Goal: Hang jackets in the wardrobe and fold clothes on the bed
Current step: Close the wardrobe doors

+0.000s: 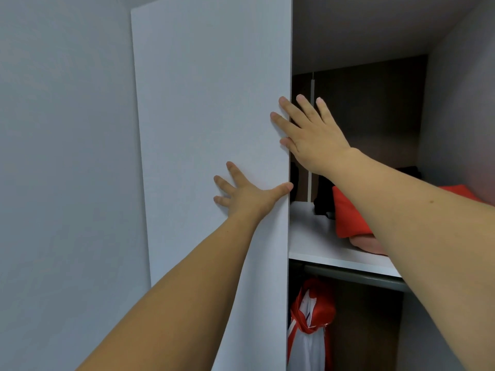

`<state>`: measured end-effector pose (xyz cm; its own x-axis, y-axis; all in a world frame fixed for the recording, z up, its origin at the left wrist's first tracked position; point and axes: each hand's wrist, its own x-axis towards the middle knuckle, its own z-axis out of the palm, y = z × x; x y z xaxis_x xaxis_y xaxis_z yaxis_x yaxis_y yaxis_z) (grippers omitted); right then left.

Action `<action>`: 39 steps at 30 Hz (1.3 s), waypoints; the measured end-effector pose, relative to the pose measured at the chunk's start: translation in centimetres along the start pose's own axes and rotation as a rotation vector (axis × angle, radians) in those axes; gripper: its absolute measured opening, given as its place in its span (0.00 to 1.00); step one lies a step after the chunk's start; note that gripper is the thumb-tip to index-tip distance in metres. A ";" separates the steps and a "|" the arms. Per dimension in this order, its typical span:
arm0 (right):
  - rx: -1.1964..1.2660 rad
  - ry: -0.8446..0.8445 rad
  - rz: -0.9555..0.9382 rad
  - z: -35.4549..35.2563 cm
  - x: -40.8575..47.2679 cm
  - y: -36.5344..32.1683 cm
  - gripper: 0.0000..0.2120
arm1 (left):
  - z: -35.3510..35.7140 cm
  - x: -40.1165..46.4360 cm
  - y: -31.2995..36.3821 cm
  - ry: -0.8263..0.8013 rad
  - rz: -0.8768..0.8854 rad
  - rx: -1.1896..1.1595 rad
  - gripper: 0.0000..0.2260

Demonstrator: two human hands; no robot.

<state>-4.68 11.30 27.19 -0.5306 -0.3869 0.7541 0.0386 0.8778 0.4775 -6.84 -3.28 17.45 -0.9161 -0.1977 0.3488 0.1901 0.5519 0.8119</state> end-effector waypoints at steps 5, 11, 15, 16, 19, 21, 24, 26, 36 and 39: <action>0.096 -0.017 0.069 -3.8 -1.6 -1.3 0.26 | -2.7 -3.0 -0.4 -0.030 0.093 0.039 0.56; 0.152 -0.024 0.153 -10.4 -6.2 -2.9 0.25 | -7.6 -8.8 -0.6 0.006 0.187 0.063 0.49; 0.220 -0.022 0.234 -15.3 -9.9 -4.3 0.26 | -10.5 -13.5 -0.6 -0.013 0.244 0.071 0.46; 0.220 -0.024 0.244 -16.6 -10.8 -4.4 0.26 | -11.0 -14.7 -0.5 -0.025 0.255 0.068 0.46; 0.199 -0.038 0.259 -20.6 -13.4 -4.5 0.26 | -12.3 -18.4 0.0 -0.069 0.284 0.021 0.45; 0.168 -0.043 0.258 -23.1 -14.8 -4.4 0.26 | -13.1 -20.8 0.5 -0.086 0.298 0.001 0.45; 0.106 -0.036 0.244 -26.8 -17.1 -3.8 0.27 | -14.1 -24.5 1.4 -0.110 0.328 0.002 0.45; 0.077 -0.024 0.214 -29.0 -18.7 -3.0 0.27 | -14.6 -26.9 2.0 -0.145 0.352 -0.002 0.44; 0.055 0.145 0.194 -37.6 -26.4 3.6 0.26 | -10.6 -39.7 5.9 -0.472 0.441 0.054 0.28; 0.045 0.224 0.144 -39.0 -29.0 5.6 0.27 | -7.6 -43.7 8.0 -0.576 0.419 0.043 0.44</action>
<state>43.98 16.44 25.61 -0.3220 -0.3059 0.8960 0.0597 0.9379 0.3417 37.36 3.62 12.31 -0.8119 0.4915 0.3152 0.5641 0.5211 0.6405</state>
